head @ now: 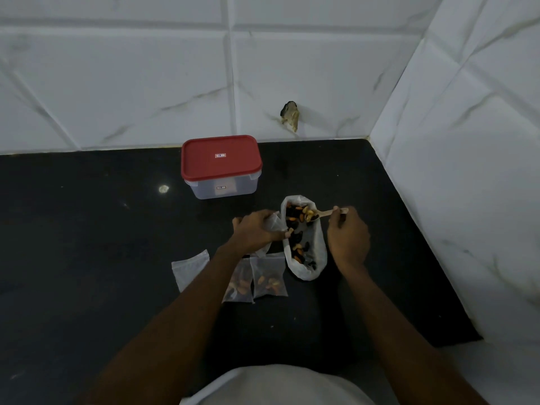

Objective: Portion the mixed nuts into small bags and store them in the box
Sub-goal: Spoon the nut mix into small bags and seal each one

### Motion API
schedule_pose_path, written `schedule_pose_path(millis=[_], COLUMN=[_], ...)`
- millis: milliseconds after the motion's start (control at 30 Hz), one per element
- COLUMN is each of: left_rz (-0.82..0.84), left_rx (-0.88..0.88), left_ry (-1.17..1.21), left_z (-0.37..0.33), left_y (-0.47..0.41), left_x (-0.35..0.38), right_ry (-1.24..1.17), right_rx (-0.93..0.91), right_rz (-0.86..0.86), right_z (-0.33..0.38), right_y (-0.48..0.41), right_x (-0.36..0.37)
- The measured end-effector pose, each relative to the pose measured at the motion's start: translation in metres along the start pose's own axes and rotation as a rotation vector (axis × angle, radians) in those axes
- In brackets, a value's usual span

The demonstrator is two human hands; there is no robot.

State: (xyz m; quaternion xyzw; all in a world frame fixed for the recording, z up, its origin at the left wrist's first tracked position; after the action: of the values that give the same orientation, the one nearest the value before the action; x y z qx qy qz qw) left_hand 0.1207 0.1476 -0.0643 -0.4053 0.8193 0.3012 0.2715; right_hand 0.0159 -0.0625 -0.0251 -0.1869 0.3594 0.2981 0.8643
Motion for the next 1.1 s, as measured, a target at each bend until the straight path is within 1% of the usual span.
schedule_pose_path(millis=[100,200,367,467,633,733,933,1100], left_rz=[0.014,0.038,0.055,0.060,0.094,0.116,0.120,0.107], left_rx=[0.012,0.012,0.033,0.036,0.035,0.035,0.044,0.040], left_ry=[0.004,-0.019,0.011,0.033,0.108,0.138,0.104,0.133], left_z=[-0.001,-0.002,-0.002,0.002,0.008,0.006,-0.004,0.000], left_y=[-0.006,-0.013,-0.021,-0.024,-0.028,-0.026,-0.019,-0.015], left_x=[0.002,0.005,0.008,0.007,0.008,0.007,0.008,0.010], right_ry=[-0.076,-0.222,-0.319,-0.415,-0.625,-0.642,-0.696,-0.701], right_rx=[0.089,0.157,0.177,0.227,0.439,0.464,0.559,0.593], right_rz=[0.005,0.072,0.199,0.254,0.362,0.402,0.511,0.452], right_z=[-0.008,-0.014,-0.014,-0.012,-0.025,-0.026,-0.023,-0.027], right_y=[-0.004,-0.012,-0.018,-0.016,-0.008,-0.005,0.000,0.000], right_x=[0.008,0.023,0.038,0.045,0.055,0.055,0.063,0.055])
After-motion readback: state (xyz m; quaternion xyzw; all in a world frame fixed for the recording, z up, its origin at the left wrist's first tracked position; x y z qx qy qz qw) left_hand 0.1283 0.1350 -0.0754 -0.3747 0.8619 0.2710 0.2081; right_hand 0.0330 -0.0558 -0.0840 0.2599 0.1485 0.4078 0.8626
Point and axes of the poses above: each hand's wrist, its own y-axis away from the middle knuckle, its own x-axis out of the palm, z = x × y, the point moved 9 cm from there along -y, towards the middle knuckle, and after that the axes turned 1 degree about -z, right-handed, at the moved point
